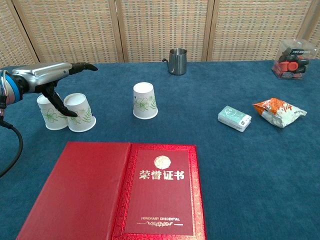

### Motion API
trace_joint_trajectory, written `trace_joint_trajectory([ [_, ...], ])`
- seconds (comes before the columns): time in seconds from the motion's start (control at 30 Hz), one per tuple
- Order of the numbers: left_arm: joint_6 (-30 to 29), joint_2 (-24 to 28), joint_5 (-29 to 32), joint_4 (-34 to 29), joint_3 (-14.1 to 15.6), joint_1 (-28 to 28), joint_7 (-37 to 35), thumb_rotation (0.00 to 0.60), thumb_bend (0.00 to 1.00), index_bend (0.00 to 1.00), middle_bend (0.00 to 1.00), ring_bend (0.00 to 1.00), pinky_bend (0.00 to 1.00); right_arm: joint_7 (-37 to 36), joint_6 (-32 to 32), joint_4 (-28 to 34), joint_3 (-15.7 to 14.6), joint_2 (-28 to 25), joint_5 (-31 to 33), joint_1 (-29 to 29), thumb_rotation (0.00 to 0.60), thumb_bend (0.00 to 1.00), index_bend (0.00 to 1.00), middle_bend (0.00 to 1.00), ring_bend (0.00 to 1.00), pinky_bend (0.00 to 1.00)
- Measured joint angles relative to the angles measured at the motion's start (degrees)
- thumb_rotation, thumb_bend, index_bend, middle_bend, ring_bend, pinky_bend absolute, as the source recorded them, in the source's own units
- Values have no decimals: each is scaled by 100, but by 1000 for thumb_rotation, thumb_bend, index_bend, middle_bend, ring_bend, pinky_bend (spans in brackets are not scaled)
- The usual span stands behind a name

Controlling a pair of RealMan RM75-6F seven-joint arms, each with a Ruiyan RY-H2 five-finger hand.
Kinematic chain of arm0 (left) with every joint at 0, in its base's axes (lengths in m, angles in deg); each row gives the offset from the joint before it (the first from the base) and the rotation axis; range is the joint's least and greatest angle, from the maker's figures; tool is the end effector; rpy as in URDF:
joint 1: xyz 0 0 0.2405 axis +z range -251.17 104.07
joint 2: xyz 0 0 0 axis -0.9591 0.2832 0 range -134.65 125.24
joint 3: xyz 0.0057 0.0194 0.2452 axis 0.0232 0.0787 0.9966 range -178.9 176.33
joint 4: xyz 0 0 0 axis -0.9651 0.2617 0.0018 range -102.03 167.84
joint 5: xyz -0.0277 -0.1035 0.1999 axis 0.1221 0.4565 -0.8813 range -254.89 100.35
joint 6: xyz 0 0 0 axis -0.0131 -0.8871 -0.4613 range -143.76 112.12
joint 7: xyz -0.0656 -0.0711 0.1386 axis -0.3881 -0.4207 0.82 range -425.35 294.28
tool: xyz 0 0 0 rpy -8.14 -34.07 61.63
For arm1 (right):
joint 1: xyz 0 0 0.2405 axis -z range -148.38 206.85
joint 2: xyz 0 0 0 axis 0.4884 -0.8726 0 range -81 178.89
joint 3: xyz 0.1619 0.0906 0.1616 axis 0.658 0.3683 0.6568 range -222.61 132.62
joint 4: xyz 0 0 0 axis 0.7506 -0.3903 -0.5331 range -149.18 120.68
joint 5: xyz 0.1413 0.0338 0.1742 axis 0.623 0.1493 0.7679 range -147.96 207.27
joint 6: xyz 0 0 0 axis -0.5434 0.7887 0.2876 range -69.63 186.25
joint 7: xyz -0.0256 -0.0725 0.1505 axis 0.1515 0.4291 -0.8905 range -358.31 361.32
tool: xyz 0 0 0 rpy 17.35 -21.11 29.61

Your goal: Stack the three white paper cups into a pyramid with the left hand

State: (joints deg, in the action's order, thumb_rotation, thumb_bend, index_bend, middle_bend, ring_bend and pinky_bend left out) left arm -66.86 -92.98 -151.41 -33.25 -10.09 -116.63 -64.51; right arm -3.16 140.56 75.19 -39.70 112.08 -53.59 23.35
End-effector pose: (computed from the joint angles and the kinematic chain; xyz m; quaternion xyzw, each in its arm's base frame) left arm -0.1921 0.4116 -0.0142 -0.7396 -0.3615 -0.3626 0.4369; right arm -0.3233 -0.2229 0.1538 0.5771 -0.3991 0.3923 0.5948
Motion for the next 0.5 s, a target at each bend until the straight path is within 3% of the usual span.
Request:
trace_joint_trajectory([
  [0.23, -80, 195, 143, -707, -316, -173, 255, 600, 111, 0, 0, 0, 7, -31, -42, -10, 4, -6, 9, -22, 600, 0, 0, 0, 0, 0],
  [0.5, 242, -386, 938, -489, -735, -806, 1133, 600, 111, 3, 13, 40, 117, -178, -168, -114, 45, -15, 131, -63, 600, 0, 0, 0, 0, 0],
])
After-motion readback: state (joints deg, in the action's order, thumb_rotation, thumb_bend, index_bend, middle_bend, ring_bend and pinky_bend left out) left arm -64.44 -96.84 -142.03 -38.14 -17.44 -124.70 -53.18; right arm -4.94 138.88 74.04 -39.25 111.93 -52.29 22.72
